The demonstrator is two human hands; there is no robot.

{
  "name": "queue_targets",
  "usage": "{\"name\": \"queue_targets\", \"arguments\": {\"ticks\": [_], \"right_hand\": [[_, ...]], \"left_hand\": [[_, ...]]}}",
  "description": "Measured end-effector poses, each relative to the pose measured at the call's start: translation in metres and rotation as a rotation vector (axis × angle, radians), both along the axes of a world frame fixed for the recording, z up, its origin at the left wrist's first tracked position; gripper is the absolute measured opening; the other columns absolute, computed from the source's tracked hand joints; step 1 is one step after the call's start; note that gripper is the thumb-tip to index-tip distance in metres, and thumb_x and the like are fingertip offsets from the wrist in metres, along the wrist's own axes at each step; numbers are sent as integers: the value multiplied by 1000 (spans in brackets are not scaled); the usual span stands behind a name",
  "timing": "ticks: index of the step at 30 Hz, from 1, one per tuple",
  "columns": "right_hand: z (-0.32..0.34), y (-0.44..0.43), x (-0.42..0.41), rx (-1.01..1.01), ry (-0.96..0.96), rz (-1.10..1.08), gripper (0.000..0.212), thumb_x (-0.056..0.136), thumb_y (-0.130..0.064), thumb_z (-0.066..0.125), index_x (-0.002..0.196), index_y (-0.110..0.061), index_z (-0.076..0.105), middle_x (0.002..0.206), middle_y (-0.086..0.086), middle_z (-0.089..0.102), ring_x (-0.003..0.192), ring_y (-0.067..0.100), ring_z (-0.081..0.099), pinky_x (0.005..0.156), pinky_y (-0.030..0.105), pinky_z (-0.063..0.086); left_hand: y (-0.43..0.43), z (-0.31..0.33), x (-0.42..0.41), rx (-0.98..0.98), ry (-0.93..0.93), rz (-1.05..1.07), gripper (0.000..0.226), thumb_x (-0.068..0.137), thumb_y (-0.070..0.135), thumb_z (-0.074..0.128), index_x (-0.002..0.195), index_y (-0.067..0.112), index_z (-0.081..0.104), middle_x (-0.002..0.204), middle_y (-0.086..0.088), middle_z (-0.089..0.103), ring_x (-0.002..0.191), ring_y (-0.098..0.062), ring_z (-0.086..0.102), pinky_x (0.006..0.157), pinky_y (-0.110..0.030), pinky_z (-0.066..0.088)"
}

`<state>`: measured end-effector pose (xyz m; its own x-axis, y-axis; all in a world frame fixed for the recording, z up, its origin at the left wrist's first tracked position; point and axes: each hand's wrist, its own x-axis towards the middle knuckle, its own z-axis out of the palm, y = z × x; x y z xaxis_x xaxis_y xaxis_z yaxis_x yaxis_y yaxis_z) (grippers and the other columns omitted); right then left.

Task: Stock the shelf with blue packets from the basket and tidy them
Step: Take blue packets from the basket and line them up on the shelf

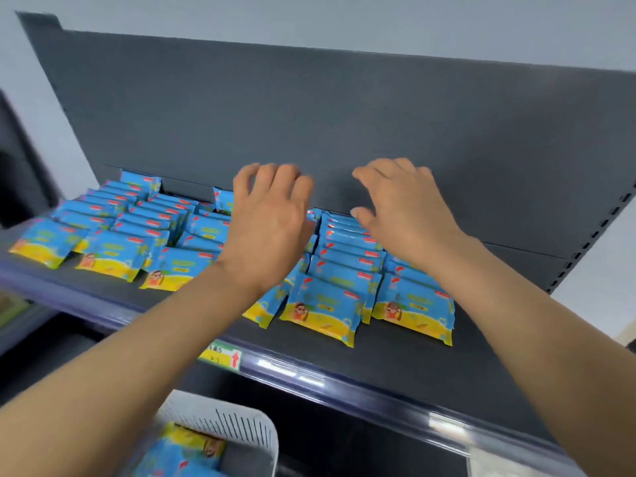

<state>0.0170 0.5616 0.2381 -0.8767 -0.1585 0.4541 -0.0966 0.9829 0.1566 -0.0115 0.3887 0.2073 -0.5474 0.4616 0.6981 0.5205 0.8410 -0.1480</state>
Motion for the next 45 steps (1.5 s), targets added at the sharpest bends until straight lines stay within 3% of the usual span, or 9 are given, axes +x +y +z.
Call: {"name": "queue_targets", "arguments": {"ticks": [7, 12, 18, 23, 26, 30, 34, 41, 45], "right_hand": [[30, -93, 16, -58, 157, 156, 45, 85, -28, 60, 127, -14, 48, 127, 5, 50, 122, 28, 40, 94, 35, 24], [6, -156, 25, -92, 120, 256, 40, 86, -25, 57, 124, -15, 50, 126, 5, 51, 121, 28, 41, 93, 34, 23], [-87, -222, 32, -68, -236, 307, 35, 86, -28, 56, 117, -13, 55, 116, 9, 58, 113, 31, 48, 92, 40, 35], [-192, -255, 33, 22, -605, 290, 23, 87, -25, 52, 107, -12, 57, 107, 10, 62, 104, 31, 56, 74, 35, 40], [-252, -261, 30, -4, -802, 211, 30, 89, -20, 49, 117, -13, 54, 118, 11, 59, 110, 31, 54, 85, 37, 43], [-319, -263, 28, -29, -1021, 119, 25, 91, -20, 49, 113, -9, 54, 117, 14, 60, 106, 32, 58, 76, 32, 45], [-374, -262, 33, -57, -1206, 58, 29, 89, -21, 56, 113, -6, 55, 115, 11, 60, 100, 28, 60, 84, 38, 52], [-422, -266, 40, -78, -1322, -74, 58, 82, -29, 70, 128, -5, 45, 121, 11, 59, 107, 27, 60, 86, 33, 51], [-433, -262, 46, -85, -1390, -96, 51, 80, -30, 71, 119, -5, 52, 119, 8, 60, 103, 24, 60, 87, 33, 51]], "left_hand": [[-97, 38, 47, 65, 103, 76, 58, 67, 28, 75, 116, 5, 54, 115, -14, 56, 104, -36, 51, 90, -41, 25], [-152, 18, 70, 63, 45, 99, 53, 71, 28, 65, 116, 2, 54, 113, -17, 56, 100, -37, 53, 85, -39, 27], [-209, -62, 76, -16, -308, 133, 52, 73, 27, 69, 118, 4, 54, 116, -16, 55, 104, -36, 51, 84, -41, 33], [-244, -146, 70, -125, -651, 88, 57, 80, 30, 65, 130, 10, 45, 124, -10, 49, 116, -31, 44, 93, -37, 29], [-260, -193, 66, -163, -783, 73, 54, 83, 33, 60, 132, 16, 43, 127, -6, 47, 120, -25, 42, 97, -33, 26], [-272, -239, 66, -198, -874, 72, 45, 85, 29, 57, 127, 17, 47, 122, -5, 50, 114, -24, 45, 91, -33, 28], [-286, -277, 70, -228, -942, 69, 41, 89, 30, 53, 127, 19, 45, 121, -3, 48, 114, -22, 44, 93, -33, 29], [-299, -310, 68, -263, -1085, 138, 45, 89, 27, 53, 132, 19, 40, 124, -3, 48, 117, -24, 45, 98, -37, 31], [-295, -327, 65, -273, -1148, 147, 44, 90, 28, 54, 131, 18, 41, 128, -3, 47, 118, -24, 44, 99, -37, 31]]}}
